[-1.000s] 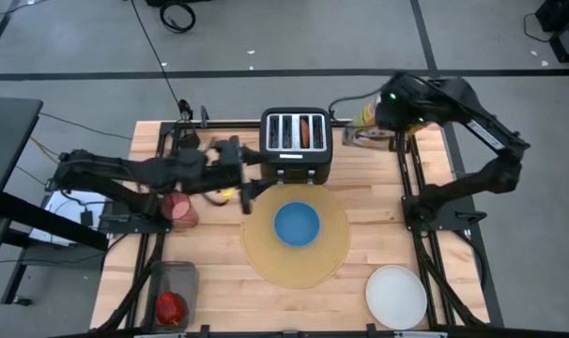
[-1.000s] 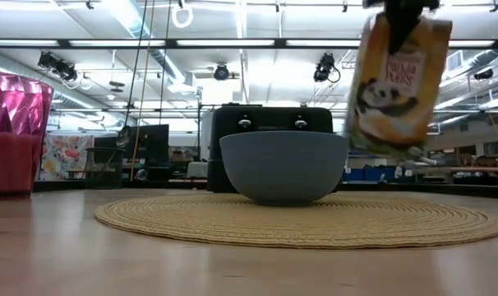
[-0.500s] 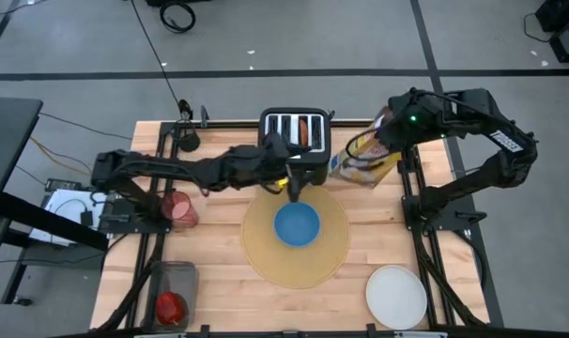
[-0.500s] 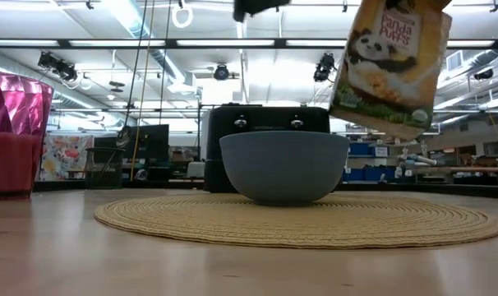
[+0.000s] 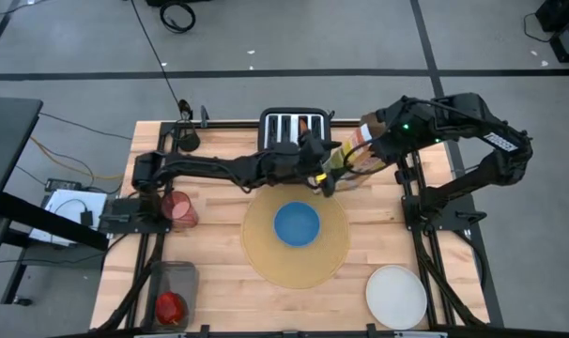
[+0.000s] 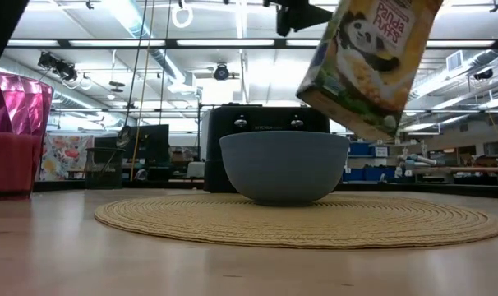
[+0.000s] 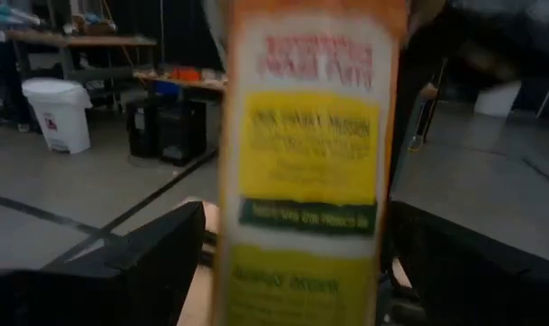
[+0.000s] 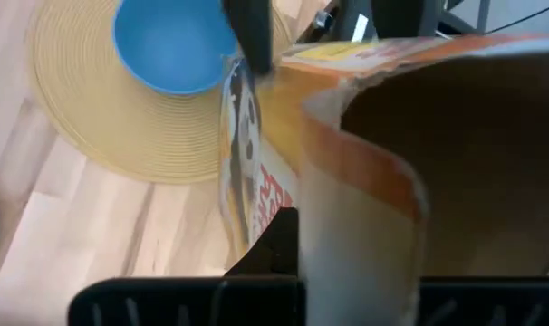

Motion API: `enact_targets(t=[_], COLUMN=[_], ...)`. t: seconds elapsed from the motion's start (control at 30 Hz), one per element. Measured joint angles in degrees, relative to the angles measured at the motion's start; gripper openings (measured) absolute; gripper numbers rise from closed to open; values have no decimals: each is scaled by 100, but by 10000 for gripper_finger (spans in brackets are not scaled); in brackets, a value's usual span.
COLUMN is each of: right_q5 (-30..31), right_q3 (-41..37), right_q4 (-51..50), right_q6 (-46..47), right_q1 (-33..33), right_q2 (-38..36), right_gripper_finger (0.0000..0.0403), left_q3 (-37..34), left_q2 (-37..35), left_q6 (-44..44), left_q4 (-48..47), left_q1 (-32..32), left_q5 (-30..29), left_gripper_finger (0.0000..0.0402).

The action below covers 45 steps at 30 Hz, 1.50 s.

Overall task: Arrange a breakfast setting
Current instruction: Pour the cereal into the bowl

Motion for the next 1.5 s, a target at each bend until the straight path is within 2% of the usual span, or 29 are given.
enact_targets(t=[0.17, 0.67, 1.03, 1.23, 1.37, 1.5], right_q5=[45, -17, -100, -106, -26, 118], right_q3=[0, -2, 9, 44, 45, 424], right_q4=[-86, 498, 714, 1091, 1742, 2300], right_q6=[-39, -303, 26, 66, 198, 295], right_q1=[116, 504, 559, 563, 563, 561], right_q2=[-4, -9, -4, -57, -230, -508], right_gripper_finger=[1, 1, 7, 54, 105, 160], left_q3=[223, 225, 225, 208, 210, 208], left_q2=[232, 227, 172, 88, -67, -385], left_q6=[-24, -191, -20, 228, 301, 308], left_q4=[-277, -1404, -1784, -1877, -1902, -2144], left_q1=[52, 52, 37, 39, 48, 42], left_q5=[90, 440, 653, 442, 321, 104], left_gripper_finger=[353, 348, 255, 205, 203, 203])
